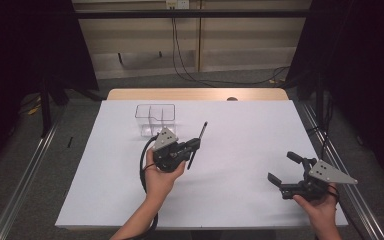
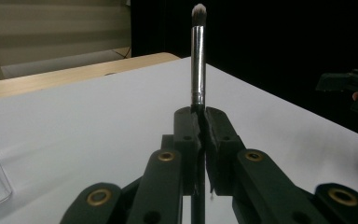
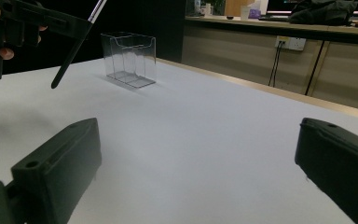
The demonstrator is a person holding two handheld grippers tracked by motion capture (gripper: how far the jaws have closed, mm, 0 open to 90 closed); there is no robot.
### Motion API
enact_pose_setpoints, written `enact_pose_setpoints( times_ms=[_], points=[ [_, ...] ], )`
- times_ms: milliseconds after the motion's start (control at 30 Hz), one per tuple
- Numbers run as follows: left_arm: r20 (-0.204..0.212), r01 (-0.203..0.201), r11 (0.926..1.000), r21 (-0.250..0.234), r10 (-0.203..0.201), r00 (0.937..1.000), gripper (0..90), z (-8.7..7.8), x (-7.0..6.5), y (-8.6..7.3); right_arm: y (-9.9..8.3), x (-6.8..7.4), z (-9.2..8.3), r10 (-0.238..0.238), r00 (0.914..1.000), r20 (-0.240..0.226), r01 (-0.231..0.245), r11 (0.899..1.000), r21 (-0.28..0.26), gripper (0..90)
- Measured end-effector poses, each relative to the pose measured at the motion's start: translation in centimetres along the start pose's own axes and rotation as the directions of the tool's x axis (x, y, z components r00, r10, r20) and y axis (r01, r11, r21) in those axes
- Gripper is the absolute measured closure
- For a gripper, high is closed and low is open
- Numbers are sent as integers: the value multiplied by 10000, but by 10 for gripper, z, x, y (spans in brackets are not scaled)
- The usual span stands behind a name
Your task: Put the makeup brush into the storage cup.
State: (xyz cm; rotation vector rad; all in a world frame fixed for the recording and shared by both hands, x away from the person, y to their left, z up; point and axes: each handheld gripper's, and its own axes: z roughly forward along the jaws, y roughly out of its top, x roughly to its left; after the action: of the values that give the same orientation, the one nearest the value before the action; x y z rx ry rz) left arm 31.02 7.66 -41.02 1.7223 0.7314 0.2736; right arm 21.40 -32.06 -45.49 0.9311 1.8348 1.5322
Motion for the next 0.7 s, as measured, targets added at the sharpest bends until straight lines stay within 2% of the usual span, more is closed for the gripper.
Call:
enact_pose_setpoints(
  times_ms=[333, 700],
  points=[
    [-22, 142, 9990, -425, -143, 9999, 841, -4, 5, 6, 0, 0, 0, 0, 10000, 13, 0, 10000, 3, 2],
    [-133, 288, 9902, -1365, -309, 9994, 841, -12, 13, 17, 0, 0, 0, -10, 10000, 1, 10, 10000, 6, 2]
  ],
)
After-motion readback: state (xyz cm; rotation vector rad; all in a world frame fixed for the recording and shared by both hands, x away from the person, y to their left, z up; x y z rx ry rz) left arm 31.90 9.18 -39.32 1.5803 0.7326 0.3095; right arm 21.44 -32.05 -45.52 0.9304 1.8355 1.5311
